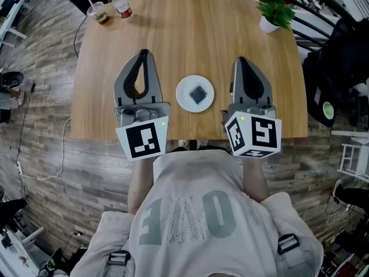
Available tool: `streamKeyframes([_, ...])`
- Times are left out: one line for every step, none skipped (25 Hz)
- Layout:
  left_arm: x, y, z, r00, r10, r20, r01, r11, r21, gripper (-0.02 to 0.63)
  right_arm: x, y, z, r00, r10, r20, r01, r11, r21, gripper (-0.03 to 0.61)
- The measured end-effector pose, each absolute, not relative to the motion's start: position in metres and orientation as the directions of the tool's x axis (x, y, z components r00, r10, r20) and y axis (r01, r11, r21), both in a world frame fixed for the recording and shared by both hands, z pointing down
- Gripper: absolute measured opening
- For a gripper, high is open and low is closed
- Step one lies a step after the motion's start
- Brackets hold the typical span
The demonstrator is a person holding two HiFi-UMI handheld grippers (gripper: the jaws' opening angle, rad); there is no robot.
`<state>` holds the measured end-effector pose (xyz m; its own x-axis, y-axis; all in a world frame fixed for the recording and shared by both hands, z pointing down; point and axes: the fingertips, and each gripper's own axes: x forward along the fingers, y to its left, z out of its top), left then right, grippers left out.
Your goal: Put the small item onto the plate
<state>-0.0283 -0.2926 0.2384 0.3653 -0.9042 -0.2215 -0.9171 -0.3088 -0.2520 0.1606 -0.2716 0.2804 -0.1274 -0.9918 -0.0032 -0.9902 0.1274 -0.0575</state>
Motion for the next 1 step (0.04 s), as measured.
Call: streamKeyframes([-0.0281,-0.2925,0.2383,0.366,-0.904,-0.222,-0.917,-0.31,-0.252,0.009,0.1604,-0.2718,0.2805,-0.128,-0.992,-0.002,-0.99,0.128,-0.057,0.017])
